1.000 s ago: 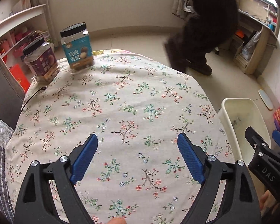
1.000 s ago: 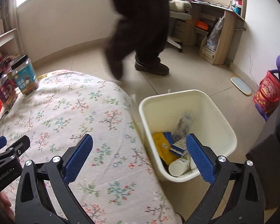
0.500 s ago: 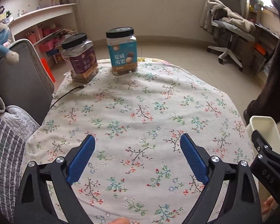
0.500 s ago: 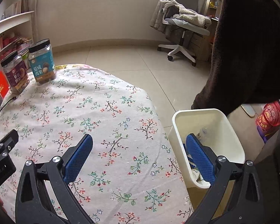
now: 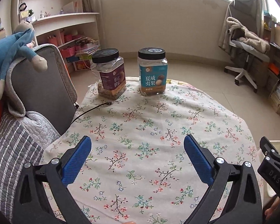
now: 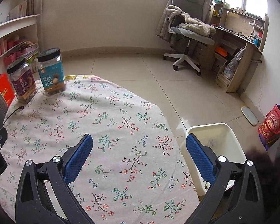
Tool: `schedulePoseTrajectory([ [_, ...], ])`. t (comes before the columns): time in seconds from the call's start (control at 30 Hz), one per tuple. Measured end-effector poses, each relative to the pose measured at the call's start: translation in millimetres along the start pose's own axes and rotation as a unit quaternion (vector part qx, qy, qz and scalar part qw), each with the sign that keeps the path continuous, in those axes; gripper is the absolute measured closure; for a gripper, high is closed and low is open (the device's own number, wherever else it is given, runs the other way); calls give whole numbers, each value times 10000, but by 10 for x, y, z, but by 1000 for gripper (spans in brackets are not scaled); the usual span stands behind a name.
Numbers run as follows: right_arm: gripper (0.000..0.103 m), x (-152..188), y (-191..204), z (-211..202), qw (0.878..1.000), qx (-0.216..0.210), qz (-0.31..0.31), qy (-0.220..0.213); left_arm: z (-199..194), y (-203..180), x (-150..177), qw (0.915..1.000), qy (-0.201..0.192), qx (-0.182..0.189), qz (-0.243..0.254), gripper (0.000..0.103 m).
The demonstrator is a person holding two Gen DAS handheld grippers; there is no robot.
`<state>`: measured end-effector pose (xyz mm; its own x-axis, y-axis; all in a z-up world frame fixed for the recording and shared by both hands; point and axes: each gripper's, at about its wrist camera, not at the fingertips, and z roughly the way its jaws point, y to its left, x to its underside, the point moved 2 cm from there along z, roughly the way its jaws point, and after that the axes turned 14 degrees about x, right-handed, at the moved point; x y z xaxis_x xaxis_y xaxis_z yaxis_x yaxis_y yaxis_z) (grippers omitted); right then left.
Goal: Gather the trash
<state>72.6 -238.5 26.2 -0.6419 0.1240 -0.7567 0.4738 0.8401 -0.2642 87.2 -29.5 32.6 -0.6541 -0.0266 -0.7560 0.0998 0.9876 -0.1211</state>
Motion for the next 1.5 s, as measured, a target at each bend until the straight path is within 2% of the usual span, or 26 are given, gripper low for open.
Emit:
schedulePoseTrajectory([
  [0.23, 7, -270, -336, -317, 9954, -9, 688, -661, -368, -221, -292, 9966, -731, 358, 94, 7],
  [0.33, 7, -331, -528, -442, 9915, 32, 940, -894, -497, -343, -376, 9947, -877, 524, 109, 7],
  [0.53, 7, -291, -760, -545, 9851, 70, 1209, -1224, -632, -553, -400, 9919, -994, 769, 190, 7],
  [0.83, 7, -235, -942, -536, 9800, -46, 1523, -1282, -700, -714, -373, 9891, -1130, 904, 271, 7],
  [1.27, 7, -200, -879, -653, 9775, -16, 1352, -1619, -703, -725, -365, 9880, -1194, 951, 249, 7],
  [1.5, 7, -195, -869, -628, 9789, -79, 1323, -1557, -687, -742, -347, 9886, -1147, 932, 280, 7],
])
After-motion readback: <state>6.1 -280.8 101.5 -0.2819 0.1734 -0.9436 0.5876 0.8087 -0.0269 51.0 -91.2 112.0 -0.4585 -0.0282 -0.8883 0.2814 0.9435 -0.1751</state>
